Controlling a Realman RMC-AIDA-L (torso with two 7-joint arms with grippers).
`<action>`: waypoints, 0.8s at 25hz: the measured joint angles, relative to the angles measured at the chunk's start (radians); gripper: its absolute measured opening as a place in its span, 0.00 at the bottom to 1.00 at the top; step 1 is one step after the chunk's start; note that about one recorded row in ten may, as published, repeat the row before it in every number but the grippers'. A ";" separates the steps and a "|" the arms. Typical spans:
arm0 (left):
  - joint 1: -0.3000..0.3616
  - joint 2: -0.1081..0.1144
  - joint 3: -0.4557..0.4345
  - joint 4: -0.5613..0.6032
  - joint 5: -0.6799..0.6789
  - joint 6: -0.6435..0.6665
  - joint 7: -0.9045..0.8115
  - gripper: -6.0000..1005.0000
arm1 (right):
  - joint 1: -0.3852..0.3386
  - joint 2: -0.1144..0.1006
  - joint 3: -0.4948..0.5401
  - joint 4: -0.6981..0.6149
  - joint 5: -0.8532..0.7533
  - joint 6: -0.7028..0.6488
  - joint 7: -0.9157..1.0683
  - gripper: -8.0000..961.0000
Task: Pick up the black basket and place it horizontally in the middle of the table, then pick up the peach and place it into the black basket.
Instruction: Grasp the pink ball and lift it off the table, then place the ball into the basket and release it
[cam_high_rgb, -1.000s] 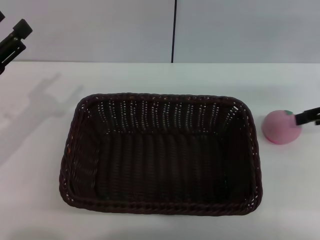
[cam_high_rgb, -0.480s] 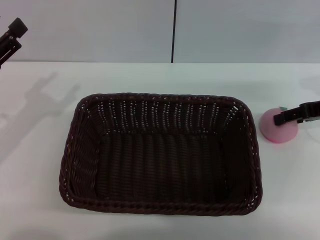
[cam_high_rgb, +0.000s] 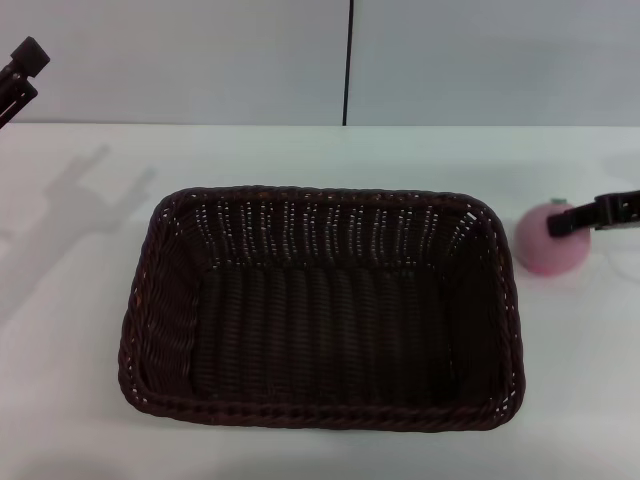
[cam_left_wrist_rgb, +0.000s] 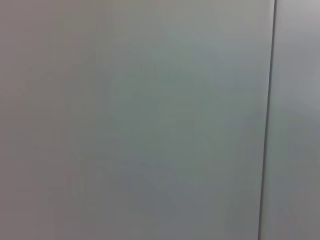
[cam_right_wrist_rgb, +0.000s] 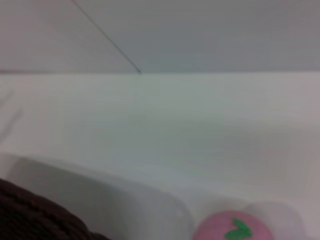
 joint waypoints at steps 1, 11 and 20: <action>0.000 0.000 0.000 0.000 0.000 0.000 0.000 0.78 | -0.006 -0.005 0.001 -0.003 0.022 -0.003 -0.003 0.34; 0.008 -0.001 -0.023 -0.012 -0.001 0.000 0.002 0.78 | -0.092 -0.006 0.001 -0.339 0.269 -0.181 0.045 0.26; 0.009 -0.002 -0.024 -0.030 -0.001 0.020 0.026 0.78 | -0.035 0.047 -0.196 -0.483 0.483 -0.290 0.069 0.17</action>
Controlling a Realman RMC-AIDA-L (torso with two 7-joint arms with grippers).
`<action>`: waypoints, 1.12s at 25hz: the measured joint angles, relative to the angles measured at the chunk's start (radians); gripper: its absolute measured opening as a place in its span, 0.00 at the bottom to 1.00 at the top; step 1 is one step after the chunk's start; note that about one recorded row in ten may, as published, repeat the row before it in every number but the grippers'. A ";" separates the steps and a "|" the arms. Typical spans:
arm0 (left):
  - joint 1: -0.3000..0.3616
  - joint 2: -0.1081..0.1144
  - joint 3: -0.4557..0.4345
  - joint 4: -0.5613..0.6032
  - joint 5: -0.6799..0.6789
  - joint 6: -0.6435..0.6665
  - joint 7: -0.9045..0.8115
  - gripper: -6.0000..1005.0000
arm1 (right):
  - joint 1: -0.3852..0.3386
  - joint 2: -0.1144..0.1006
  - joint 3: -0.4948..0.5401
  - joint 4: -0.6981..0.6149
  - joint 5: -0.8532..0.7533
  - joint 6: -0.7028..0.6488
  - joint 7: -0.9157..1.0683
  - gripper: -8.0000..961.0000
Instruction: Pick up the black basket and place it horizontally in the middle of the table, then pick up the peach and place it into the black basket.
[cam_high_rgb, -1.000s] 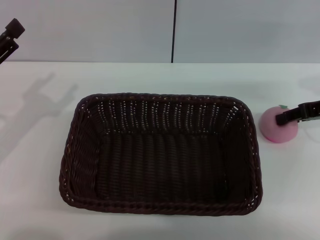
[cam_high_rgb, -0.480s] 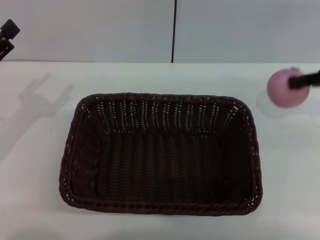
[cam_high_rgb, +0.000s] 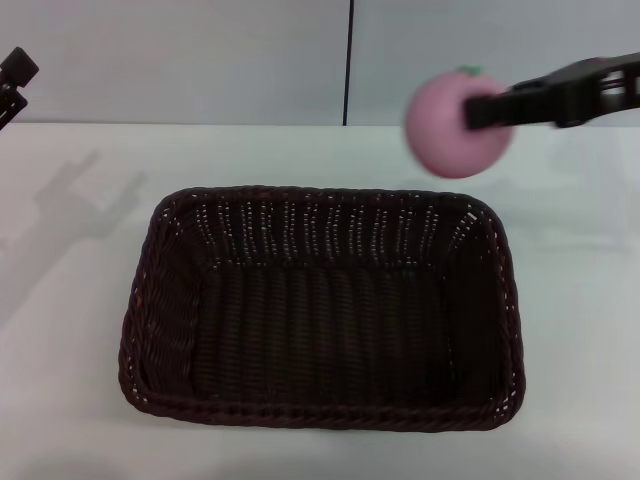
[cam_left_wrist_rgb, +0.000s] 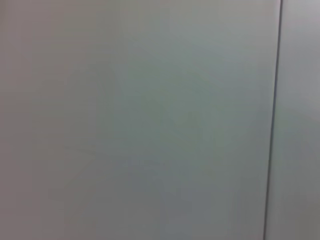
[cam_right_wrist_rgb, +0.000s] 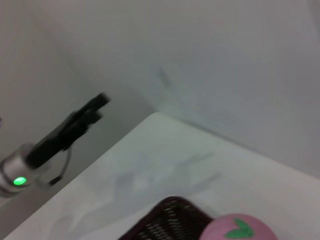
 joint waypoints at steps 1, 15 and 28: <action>0.000 0.000 0.000 0.000 0.000 0.003 0.000 0.78 | 0.017 0.002 -0.043 0.030 0.002 0.018 0.000 0.16; 0.005 0.001 -0.018 -0.044 0.001 0.007 0.015 0.78 | 0.116 0.003 -0.164 0.310 0.002 0.105 -0.108 0.37; -0.005 0.003 -0.109 -0.137 0.000 0.000 0.139 0.78 | -0.147 0.007 0.096 0.440 0.325 0.152 -0.515 0.67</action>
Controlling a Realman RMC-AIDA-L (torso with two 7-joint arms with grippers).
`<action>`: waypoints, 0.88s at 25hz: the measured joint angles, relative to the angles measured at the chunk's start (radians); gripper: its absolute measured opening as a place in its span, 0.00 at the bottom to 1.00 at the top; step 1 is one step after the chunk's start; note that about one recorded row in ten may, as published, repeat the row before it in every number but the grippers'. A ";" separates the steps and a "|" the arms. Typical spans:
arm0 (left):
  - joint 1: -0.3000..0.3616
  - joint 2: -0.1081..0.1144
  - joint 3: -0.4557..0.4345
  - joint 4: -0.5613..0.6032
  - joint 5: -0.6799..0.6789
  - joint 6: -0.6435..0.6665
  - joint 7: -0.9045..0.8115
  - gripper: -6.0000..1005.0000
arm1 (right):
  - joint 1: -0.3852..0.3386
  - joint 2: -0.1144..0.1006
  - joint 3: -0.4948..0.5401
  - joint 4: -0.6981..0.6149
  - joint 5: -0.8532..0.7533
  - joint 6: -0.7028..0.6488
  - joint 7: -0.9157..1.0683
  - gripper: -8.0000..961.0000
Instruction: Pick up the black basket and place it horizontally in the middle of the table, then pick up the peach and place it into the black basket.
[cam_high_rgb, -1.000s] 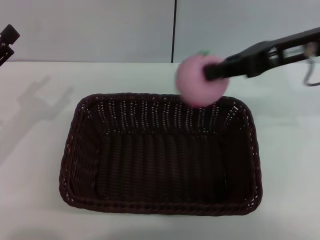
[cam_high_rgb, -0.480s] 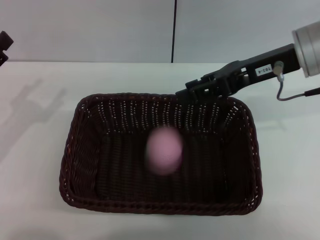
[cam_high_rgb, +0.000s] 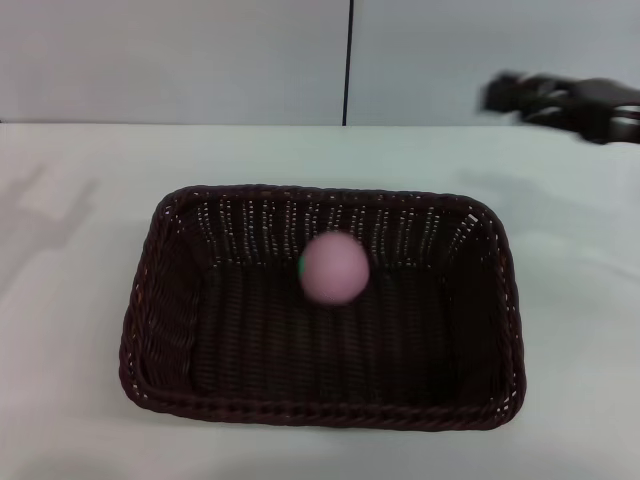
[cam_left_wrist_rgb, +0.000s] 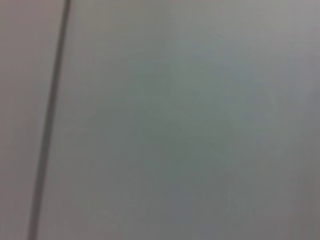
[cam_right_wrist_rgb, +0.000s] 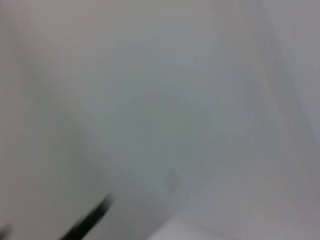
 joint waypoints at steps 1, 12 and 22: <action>-0.002 0.000 -0.027 -0.029 0.000 0.002 0.021 0.78 | -0.044 0.000 0.044 0.054 0.065 0.020 -0.077 0.67; 0.001 0.000 -0.179 -0.209 0.000 0.029 0.206 0.78 | -0.209 0.005 0.278 0.806 0.586 0.025 -1.080 0.67; 0.002 -0.003 -0.234 -0.368 -0.001 0.129 0.412 0.78 | -0.153 0.010 0.338 1.060 0.732 -0.005 -1.407 0.67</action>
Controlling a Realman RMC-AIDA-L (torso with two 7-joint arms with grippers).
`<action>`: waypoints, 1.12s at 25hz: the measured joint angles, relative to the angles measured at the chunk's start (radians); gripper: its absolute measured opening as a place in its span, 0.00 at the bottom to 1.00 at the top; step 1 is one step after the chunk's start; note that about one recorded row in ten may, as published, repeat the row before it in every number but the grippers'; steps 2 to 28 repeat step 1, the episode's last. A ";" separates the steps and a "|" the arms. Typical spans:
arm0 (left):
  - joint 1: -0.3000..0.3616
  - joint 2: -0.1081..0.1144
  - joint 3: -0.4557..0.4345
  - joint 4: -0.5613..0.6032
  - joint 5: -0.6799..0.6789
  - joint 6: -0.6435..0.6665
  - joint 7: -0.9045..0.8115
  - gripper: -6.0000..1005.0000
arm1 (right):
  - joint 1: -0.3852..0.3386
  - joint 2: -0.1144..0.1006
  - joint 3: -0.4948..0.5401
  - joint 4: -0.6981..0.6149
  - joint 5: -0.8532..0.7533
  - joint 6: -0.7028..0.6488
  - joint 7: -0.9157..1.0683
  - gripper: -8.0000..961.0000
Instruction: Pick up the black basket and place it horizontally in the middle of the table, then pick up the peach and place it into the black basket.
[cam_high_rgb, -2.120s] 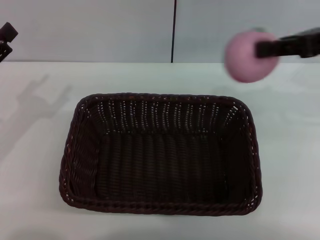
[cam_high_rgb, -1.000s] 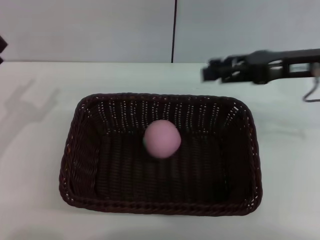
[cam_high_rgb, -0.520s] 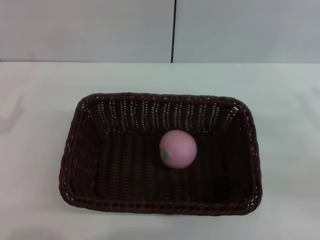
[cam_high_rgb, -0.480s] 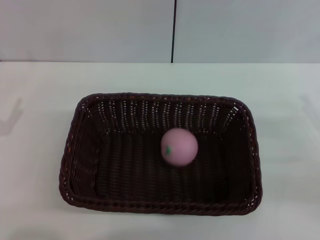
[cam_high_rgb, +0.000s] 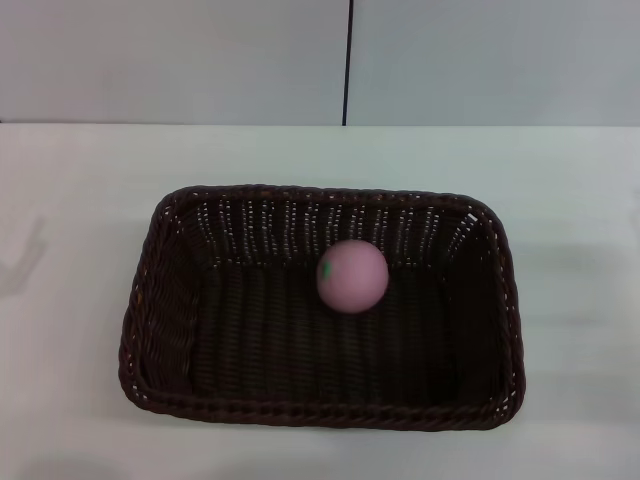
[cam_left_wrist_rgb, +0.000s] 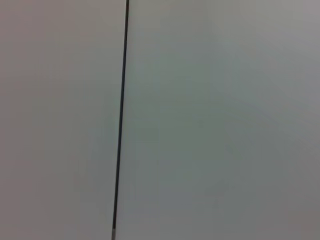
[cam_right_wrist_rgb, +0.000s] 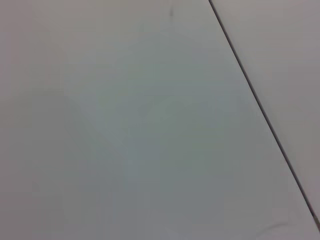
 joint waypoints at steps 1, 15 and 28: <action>0.000 0.000 0.000 0.000 0.000 0.000 0.000 0.78 | 0.004 -0.001 0.000 -0.001 0.001 -0.008 0.001 0.67; 0.000 0.000 0.000 0.000 0.000 0.000 0.000 0.78 | 0.004 -0.001 0.000 -0.001 0.001 -0.008 0.001 0.67; 0.000 0.000 0.000 0.000 0.000 0.000 0.000 0.78 | 0.004 -0.001 0.000 -0.001 0.001 -0.008 0.001 0.67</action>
